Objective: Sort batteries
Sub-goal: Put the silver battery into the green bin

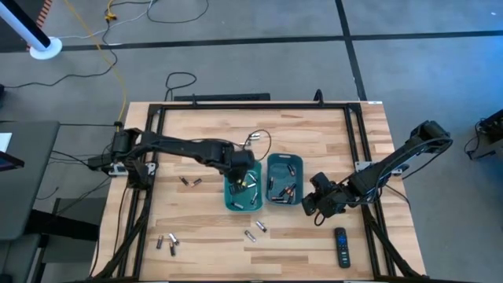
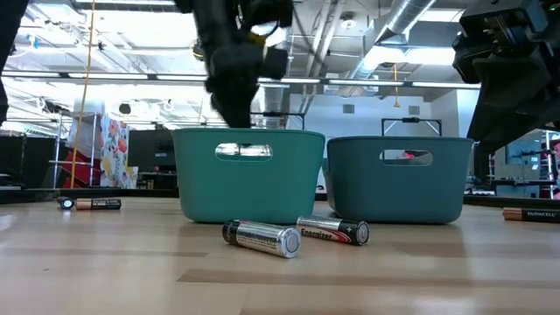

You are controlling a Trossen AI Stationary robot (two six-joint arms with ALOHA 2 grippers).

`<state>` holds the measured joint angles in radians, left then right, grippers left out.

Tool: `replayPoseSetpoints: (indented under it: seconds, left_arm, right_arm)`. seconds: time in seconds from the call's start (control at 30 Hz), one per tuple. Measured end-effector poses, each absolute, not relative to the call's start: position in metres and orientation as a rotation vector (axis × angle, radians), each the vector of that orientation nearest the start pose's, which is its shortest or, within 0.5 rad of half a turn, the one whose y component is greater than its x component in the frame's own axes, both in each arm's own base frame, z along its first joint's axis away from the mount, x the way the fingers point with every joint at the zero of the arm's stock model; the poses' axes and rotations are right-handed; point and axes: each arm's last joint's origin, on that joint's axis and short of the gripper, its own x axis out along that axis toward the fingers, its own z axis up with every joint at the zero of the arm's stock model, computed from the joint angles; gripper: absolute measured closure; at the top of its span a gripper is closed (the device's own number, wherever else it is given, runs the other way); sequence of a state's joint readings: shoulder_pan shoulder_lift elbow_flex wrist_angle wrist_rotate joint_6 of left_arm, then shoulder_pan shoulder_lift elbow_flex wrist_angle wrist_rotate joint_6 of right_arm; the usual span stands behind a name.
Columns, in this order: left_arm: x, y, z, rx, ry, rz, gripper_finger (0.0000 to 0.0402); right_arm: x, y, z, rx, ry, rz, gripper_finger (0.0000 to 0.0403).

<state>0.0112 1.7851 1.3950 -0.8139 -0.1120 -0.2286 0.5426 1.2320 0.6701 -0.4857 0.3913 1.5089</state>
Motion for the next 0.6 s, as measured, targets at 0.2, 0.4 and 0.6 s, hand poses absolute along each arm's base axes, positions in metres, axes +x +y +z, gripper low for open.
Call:
replayPoseSetpoints:
  seconds: [0.2, 0.4, 0.6]
  left_arm:
    - [0.357, 0.006, 0.203, -0.222, 1.141, 0.247, 0.0360]
    - [0.356, 0.004, 0.189, -0.255, 1.101, 0.215, 0.0360]
    - [0.352, -0.007, 0.182, -0.218, 1.116, 0.202, 0.0360]
  right_arm:
    - [0.193, 0.104, 0.191, 0.922, 0.800, -0.557, 0.0287]
    - [0.193, 0.104, 0.191, 0.923, 0.800, -0.557, 0.0287]
    - [0.193, 0.103, 0.191, 0.924, 0.799, -0.557, 0.0287]
